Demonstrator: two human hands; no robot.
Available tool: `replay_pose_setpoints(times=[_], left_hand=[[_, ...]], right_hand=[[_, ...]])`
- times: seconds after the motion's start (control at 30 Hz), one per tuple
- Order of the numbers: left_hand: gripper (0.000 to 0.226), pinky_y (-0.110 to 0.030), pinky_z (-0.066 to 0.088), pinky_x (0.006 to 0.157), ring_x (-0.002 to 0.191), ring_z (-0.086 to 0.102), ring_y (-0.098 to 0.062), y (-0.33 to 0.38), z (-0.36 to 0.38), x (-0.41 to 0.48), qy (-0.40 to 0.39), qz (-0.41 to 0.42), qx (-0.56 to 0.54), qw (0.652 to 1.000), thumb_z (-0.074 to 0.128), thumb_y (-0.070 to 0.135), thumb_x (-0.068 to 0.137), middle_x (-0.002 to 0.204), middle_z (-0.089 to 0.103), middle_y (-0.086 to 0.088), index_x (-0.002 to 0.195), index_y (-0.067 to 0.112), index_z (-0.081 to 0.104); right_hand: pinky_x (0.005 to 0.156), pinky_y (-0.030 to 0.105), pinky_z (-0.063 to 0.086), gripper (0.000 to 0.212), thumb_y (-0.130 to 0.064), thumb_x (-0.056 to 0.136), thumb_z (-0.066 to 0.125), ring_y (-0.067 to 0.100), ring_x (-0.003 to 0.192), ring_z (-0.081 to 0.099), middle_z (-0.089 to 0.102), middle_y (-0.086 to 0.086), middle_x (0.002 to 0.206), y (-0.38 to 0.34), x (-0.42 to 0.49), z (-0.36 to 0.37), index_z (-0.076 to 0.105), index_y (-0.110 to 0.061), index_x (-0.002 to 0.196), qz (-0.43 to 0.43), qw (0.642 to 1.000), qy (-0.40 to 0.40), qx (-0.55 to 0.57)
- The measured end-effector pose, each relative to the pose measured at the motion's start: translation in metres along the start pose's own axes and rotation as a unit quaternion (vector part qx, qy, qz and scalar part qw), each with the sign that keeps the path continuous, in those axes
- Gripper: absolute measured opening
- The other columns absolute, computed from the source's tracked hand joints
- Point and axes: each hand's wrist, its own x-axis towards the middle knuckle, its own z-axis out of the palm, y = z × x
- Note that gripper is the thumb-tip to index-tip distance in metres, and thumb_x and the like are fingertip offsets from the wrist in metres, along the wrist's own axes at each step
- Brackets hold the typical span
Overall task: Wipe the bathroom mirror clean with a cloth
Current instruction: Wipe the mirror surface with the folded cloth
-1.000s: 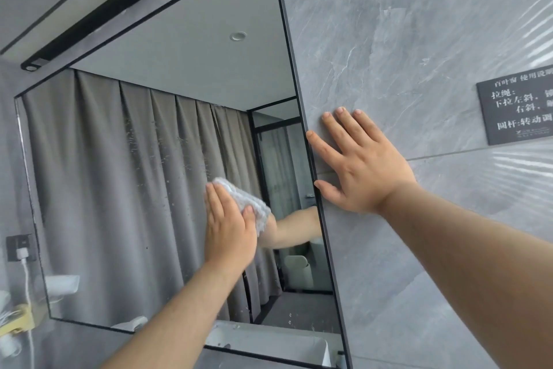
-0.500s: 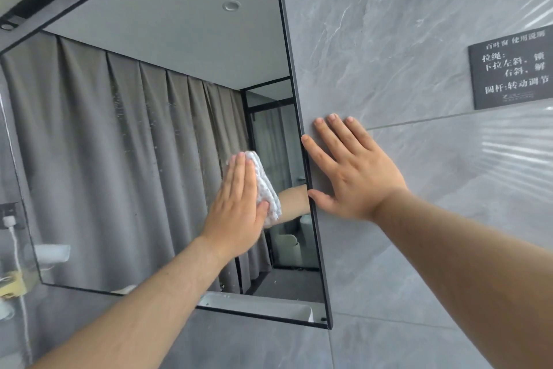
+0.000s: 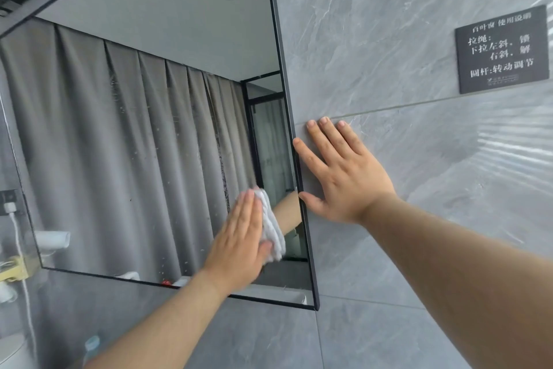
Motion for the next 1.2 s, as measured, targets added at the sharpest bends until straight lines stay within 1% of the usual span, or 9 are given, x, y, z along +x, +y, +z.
replay_pose_setpoints(times=[0.1,0.2,0.3,0.5,0.6,0.7,0.83,1.0,1.2], left_hand=[[0.076,-0.031,-0.016,0.120,0.144,-0.033,-0.014,-0.017,-0.036,0.051,0.016,-0.108,-0.046,0.993,0.023,0.038,0.100,0.156,-0.037,-0.005,0.149,0.012,-0.028],[0.074,-0.033,-0.009,0.123,0.148,-0.024,-0.015,-0.034,-0.060,0.080,0.034,-0.148,-0.056,0.987,0.030,0.035,0.101,0.163,-0.023,-0.008,0.155,0.008,-0.014],[0.074,-0.033,-0.008,0.123,0.149,-0.022,-0.015,-0.041,-0.053,0.066,0.016,-0.128,-0.048,0.991,0.031,0.031,0.100,0.163,-0.019,-0.009,0.155,0.007,-0.011],[0.079,-0.026,-0.012,0.121,0.149,-0.023,-0.012,-0.040,0.006,-0.014,-0.012,-0.120,-0.052,0.991,0.028,0.036,0.099,0.156,-0.037,0.004,0.151,0.016,-0.027],[0.077,-0.030,-0.006,0.122,0.152,-0.011,-0.021,-0.028,0.040,-0.062,-0.029,-0.095,-0.046,0.994,0.027,0.040,0.099,0.163,-0.024,-0.005,0.154,0.011,-0.020],[0.068,-0.038,0.006,0.123,0.153,0.001,-0.029,-0.020,0.063,-0.094,-0.040,-0.071,-0.030,0.996,0.013,0.043,0.105,0.165,-0.005,-0.017,0.156,0.003,-0.006],[0.067,-0.040,0.010,0.122,0.152,0.004,-0.031,-0.021,0.070,-0.096,-0.037,-0.067,-0.026,0.997,0.011,0.043,0.105,0.164,0.002,-0.020,0.156,0.001,-0.003],[0.068,-0.037,0.003,0.123,0.151,0.004,-0.034,-0.006,0.064,-0.089,-0.030,-0.078,-0.033,0.996,0.012,0.045,0.105,0.164,-0.005,-0.018,0.155,0.002,-0.005],[0.075,-0.045,0.007,0.124,0.151,0.003,-0.037,0.073,0.060,-0.049,0.047,0.054,-0.038,0.997,0.038,0.032,0.099,0.163,0.001,-0.021,0.155,0.000,0.000]], right_hand=[[0.123,0.053,0.010,0.086,-0.063,0.088,0.040,0.041,0.150,0.020,0.025,0.025,0.159,-0.001,-0.001,0.000,0.033,-0.010,0.155,0.003,1.000,0.005,0.004],[0.123,0.053,0.010,0.084,-0.063,0.088,0.038,0.040,0.149,0.020,0.026,0.025,0.159,-0.003,-0.001,0.000,0.033,-0.011,0.154,0.009,1.000,0.004,0.007],[0.124,0.053,0.009,0.083,-0.062,0.088,0.039,0.041,0.149,0.020,0.026,0.025,0.159,-0.004,-0.003,0.001,0.033,-0.011,0.154,0.013,1.000,0.006,0.011],[0.123,0.054,0.009,0.084,-0.061,0.087,0.048,0.040,0.150,0.019,0.024,0.025,0.160,-0.007,-0.008,0.004,0.031,-0.014,0.155,0.016,1.000,0.007,0.012],[0.123,0.054,0.011,0.084,-0.061,0.088,0.049,0.040,0.150,0.019,0.024,0.024,0.160,-0.009,-0.010,0.004,0.032,-0.014,0.155,0.018,1.000,0.011,0.014],[0.123,0.054,0.010,0.083,-0.060,0.089,0.048,0.040,0.150,0.019,0.025,0.024,0.160,-0.010,-0.012,0.005,0.032,-0.014,0.155,0.018,1.000,0.015,0.012],[0.124,0.053,0.008,0.083,-0.060,0.089,0.047,0.040,0.150,0.020,0.025,0.023,0.160,-0.011,-0.014,0.005,0.031,-0.014,0.155,0.020,1.000,0.013,0.009],[0.124,0.052,0.007,0.083,-0.060,0.089,0.044,0.040,0.150,0.019,0.024,0.023,0.160,-0.013,-0.017,0.006,0.030,-0.014,0.156,0.021,1.000,0.010,0.005],[0.124,0.052,0.009,0.081,-0.060,0.090,0.044,0.039,0.149,0.021,0.026,0.023,0.160,-0.014,-0.017,0.005,0.031,-0.014,0.155,0.027,1.000,0.011,0.010]])
